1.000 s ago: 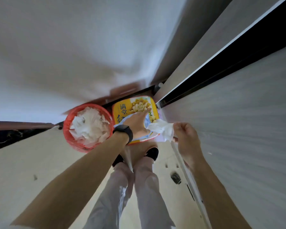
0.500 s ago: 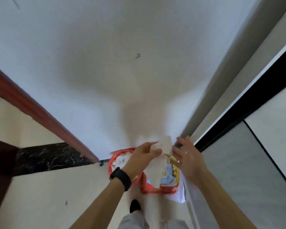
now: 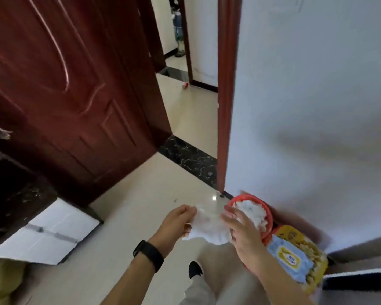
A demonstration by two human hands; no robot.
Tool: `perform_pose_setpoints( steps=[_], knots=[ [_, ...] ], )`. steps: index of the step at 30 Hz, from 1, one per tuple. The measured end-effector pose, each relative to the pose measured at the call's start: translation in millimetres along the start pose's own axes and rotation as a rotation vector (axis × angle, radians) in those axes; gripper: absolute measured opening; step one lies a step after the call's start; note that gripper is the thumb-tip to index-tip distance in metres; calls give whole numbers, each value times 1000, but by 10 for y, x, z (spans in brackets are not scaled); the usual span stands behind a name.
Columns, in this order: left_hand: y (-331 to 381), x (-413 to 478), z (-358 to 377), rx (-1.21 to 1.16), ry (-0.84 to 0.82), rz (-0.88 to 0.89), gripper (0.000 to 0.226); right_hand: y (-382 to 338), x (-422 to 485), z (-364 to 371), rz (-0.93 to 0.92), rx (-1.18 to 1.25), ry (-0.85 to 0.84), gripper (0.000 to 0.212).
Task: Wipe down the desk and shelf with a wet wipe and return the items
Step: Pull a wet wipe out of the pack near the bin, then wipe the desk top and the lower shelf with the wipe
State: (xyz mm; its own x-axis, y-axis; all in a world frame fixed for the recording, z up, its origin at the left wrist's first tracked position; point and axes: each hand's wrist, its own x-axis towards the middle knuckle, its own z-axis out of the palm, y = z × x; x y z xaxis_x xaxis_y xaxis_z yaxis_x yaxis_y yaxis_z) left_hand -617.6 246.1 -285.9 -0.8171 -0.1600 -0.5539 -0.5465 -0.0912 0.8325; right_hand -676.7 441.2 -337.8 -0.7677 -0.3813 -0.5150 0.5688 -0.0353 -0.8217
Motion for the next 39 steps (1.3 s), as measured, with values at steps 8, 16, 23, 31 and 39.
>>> perform_pose_setpoints(
  steps=[8,16,23,31,39],
  knots=[
    [-543,-1181,-1396,-207,615,67,31,36,-303,1695,-227,-427,-336,18],
    [-1180,-2552,-2955,-497,859,201,36,444,-620,3901,-409,-816,-654,38],
    [-1776,-3818,-4404,264,1079,-21,21,1031,-1046,5845,-724,-1124,-845,21],
    [-2346,-4763,-5461,-162,1257,102,45,1606,-1544,7477,-727,-1118,-1090,20],
    [-2869,-4922,-6449,-526,1335,100,19,2563,-1530,8782,-224,-931,-1100,26]
  ],
)
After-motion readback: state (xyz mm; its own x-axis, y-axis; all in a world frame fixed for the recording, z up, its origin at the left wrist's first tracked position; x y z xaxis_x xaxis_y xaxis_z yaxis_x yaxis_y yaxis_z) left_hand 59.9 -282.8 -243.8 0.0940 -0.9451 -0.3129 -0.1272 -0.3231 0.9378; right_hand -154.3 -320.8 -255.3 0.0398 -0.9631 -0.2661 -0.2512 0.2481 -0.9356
